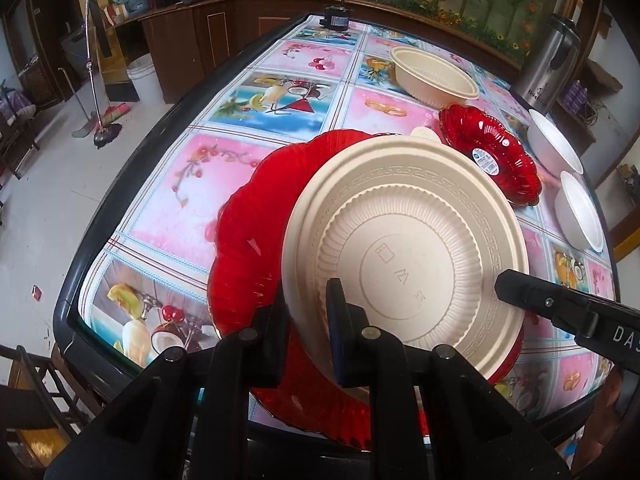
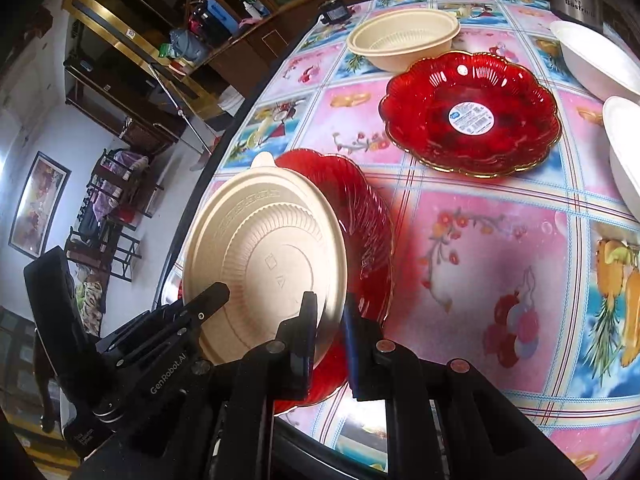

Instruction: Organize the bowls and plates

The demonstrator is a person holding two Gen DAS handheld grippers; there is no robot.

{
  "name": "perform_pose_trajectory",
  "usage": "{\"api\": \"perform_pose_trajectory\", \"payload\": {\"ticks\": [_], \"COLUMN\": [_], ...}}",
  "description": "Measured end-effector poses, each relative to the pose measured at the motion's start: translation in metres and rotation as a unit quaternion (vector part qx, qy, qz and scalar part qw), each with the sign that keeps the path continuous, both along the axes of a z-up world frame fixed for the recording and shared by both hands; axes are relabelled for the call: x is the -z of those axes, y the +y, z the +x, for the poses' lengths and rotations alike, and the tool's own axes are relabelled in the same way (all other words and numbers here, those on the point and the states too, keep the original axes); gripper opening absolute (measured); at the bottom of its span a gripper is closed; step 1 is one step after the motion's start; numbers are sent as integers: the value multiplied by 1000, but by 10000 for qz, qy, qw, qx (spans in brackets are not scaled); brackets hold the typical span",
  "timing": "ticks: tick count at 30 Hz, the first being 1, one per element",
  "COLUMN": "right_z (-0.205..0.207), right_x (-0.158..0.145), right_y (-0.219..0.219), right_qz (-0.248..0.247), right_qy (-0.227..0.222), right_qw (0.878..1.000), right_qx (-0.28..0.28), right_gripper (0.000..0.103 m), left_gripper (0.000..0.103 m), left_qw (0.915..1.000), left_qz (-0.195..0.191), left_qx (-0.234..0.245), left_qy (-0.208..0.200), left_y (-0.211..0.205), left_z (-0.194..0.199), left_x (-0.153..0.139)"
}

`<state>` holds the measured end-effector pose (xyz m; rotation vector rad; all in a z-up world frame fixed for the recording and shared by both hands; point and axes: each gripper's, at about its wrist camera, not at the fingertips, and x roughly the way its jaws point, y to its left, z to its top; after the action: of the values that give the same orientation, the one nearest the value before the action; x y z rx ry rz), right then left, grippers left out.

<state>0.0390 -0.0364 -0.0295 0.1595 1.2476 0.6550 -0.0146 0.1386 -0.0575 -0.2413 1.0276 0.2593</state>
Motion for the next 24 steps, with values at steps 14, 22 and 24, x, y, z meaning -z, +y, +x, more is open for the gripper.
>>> {"api": "perform_pose_trajectory", "payload": {"ticks": [14, 22, 24], "right_z": [1, 1, 1], "right_x": [7, 10, 10], "right_y": [7, 11, 11], "right_qz": [-43, -85, -89], "right_qy": [73, 85, 101], "right_qw": [10000, 9999, 9999], "right_qx": [-42, -74, -75], "right_gripper": [13, 13, 14], "left_gripper": [15, 15, 15], "left_qw": [10000, 9999, 9999], "left_qz": [36, 73, 87], "left_qx": [-59, -49, -44], "left_qy": [63, 111, 108], "left_y": [1, -1, -1], "left_z": [-4, -6, -7], "left_x": [4, 7, 7]}}
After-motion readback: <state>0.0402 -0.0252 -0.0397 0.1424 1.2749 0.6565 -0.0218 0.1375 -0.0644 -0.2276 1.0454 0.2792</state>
